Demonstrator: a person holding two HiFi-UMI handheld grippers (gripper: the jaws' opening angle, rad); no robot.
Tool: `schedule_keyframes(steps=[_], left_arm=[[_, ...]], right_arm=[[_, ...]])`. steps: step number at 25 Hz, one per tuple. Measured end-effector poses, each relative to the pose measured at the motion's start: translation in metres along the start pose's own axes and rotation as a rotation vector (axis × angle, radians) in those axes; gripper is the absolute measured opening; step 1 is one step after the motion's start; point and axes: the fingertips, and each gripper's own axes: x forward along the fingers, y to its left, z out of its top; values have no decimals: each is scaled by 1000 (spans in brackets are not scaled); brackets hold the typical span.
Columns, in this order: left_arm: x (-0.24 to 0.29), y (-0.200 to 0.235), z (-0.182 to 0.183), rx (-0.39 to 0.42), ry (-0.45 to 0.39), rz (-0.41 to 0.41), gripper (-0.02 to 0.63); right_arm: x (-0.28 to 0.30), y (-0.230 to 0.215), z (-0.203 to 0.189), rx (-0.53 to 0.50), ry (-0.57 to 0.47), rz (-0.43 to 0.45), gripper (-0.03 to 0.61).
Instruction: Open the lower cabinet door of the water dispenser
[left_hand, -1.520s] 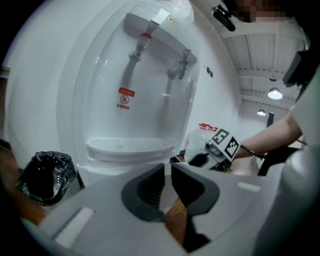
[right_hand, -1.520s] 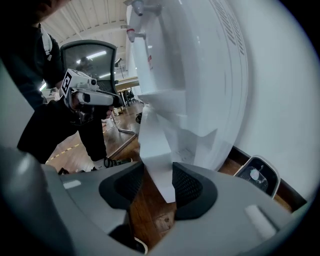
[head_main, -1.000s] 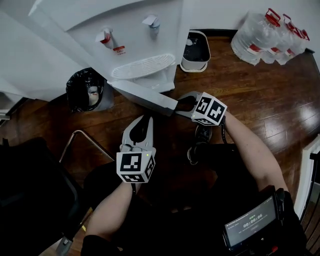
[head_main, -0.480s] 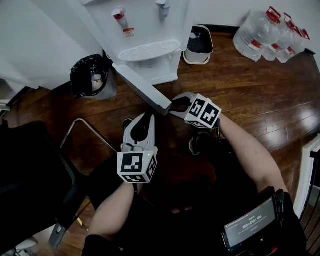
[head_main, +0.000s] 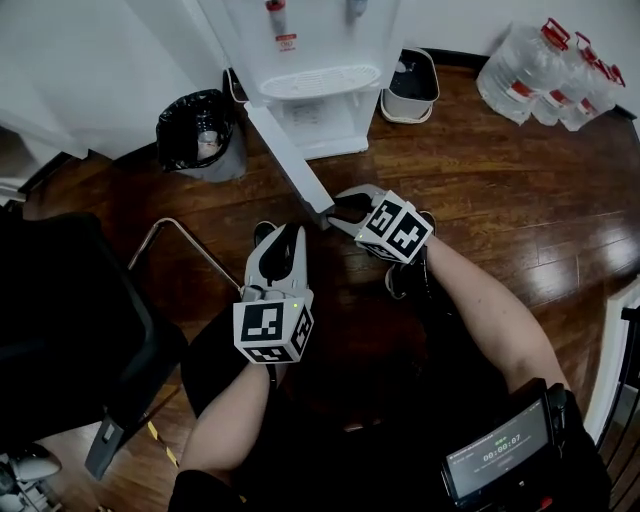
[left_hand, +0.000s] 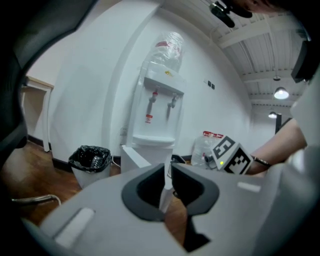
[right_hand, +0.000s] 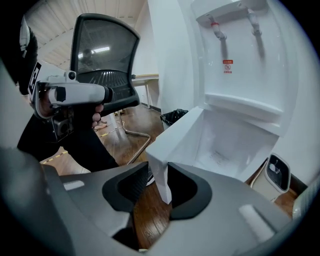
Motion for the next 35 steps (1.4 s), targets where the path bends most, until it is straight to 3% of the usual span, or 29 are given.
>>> schedule_keyframes(steps=[7,13,19,24,28,35], left_arm=[[-24,2,-10,10,-18,21,63],[-38,-19,-13,75,-42,10,63],[-47,-45,-18,127,-53,-29,63],[-48,-65,-18,168,-60,-62,63],[-49,-67,-16,173,-60,-62,61],[-46,-66,-13,183,-81,-58,43]], right_arm=[[-35,-6,-1,107,-132,-172,112],[-102,2,9,199,-283,-296,107],[-170,24,20,284,-411,-476,106],[-180,47,5,217,-433,-601,106],[-177,44,0,252,-480,-599,102],[-176,38,11,205,-518,-602,67]])
